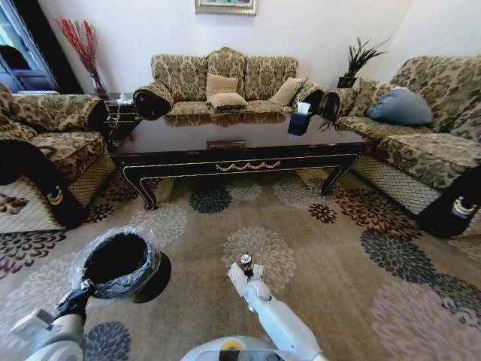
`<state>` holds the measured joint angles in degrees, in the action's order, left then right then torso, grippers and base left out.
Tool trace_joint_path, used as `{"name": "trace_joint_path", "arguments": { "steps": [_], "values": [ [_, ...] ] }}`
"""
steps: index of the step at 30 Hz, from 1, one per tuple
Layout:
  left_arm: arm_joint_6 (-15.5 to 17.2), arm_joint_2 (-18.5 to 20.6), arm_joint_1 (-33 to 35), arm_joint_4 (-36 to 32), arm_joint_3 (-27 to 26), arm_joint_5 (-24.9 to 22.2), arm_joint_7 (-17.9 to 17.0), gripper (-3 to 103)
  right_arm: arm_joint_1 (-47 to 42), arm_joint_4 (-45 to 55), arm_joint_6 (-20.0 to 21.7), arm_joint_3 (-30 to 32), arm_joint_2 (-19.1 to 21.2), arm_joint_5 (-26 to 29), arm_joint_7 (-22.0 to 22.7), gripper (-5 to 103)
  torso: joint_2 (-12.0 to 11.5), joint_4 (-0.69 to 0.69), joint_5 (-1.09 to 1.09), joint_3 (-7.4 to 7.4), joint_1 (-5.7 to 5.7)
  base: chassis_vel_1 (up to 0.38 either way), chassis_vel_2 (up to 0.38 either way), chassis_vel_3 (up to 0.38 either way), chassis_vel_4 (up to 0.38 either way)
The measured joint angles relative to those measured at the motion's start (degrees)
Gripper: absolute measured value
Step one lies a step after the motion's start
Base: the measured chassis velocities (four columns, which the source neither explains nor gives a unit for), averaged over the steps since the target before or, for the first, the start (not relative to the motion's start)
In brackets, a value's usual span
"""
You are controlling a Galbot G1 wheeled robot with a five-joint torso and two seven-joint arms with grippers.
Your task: Move to the front of the table and pick up the trash from the floor, then place it into the trash bin.
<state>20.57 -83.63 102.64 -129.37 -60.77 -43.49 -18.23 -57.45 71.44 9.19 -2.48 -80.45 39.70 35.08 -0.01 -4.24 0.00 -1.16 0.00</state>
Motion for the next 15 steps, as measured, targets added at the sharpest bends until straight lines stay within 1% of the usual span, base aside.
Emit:
{"name": "trace_joint_path", "arguments": {
  "steps": [3, 5, 6, 8, 10, 11, 12, 13, 15],
  "values": [
    [0.02, -0.12, -0.34, 0.17, 0.62, 0.21, -0.01, 3, -0.48, 2.62, -0.88, 0.60, 0.50, -0.01, -0.63, 1, 0.00, 0.00, 0.00, 0.00, 0.00, 0.000, 0.000, 0.000, 0.000],
    [0.13, -0.26, -0.86, 0.29, 1.69, 0.34, -0.01, 3, -1.04, 6.45, -2.81, 1.29, 1.24, 0.09, -2.45, 0, 0.00, 0.00, 0.00, 0.00, 0.00, 0.000, 0.000, 0.000, 0.000],
    [0.13, -0.26, -0.86, 0.29, 1.69, 0.34, -0.01, 3, -1.04, 6.45, -2.81, 1.29, 1.24, 0.09, -2.45, 0, 0.00, 0.00, 0.00, 0.00, 0.00, 0.000, 0.000, 0.000, 0.000],
    [0.24, -0.37, -1.38, 0.48, 2.67, 0.42, 0.00, 3, -1.48, 9.21, -5.10, 1.45, 1.83, 0.27, -4.84, 0, 0.00, 0.00, 0.00, 0.00, 0.00, 0.000, 0.000, 0.000, 0.000],
    [0.32, -0.24, -2.83, 1.42, 4.17, 0.92, 0.00, 3, -2.23, 13.37, -9.99, 1.12, 3.05, 0.49, -9.71, 0, 0.00, 0.00, -0.01, 0.00, 0.00, 0.000, 0.000, 0.000, 0.000],
    [0.32, -0.11, -3.15, 1.68, 4.53, 0.98, 0.00, 3, -2.36, 14.08, -11.00, 0.93, 3.22, 0.65, -10.70, 0, 0.00, 0.00, 0.00, 0.00, 0.00, 0.000, 0.000, 0.000, 0.000],
    [0.32, -0.11, -3.15, 1.68, 4.53, 0.98, 0.00, 3, -2.36, 14.08, -11.00, 0.93, 3.22, 0.65, -10.70, 0, 0.00, 0.00, 0.00, 0.00, 0.00, 0.000, 0.000, 0.000, 0.000],
    [0.33, 0.19, -3.87, 2.26, 5.35, 1.07, 0.01, 3, -2.64, 16.03, -12.92, 0.23, 3.64, 1.26, -12.40, 0, 0.00, 0.01, 0.00, 0.00, 0.00, 0.000, 0.000, 0.000, 0.000],
    [0.35, 0.62, -5.38, 3.40, 6.87, 1.57, 0.01, 3, -2.83, 20.51, -15.34, -1.63, 4.26, 3.00, -14.33, 0, 0.00, -0.01, -0.01, 0.00, 0.00, 0.000, 0.000, 0.000, 0.000]
  ]
}}
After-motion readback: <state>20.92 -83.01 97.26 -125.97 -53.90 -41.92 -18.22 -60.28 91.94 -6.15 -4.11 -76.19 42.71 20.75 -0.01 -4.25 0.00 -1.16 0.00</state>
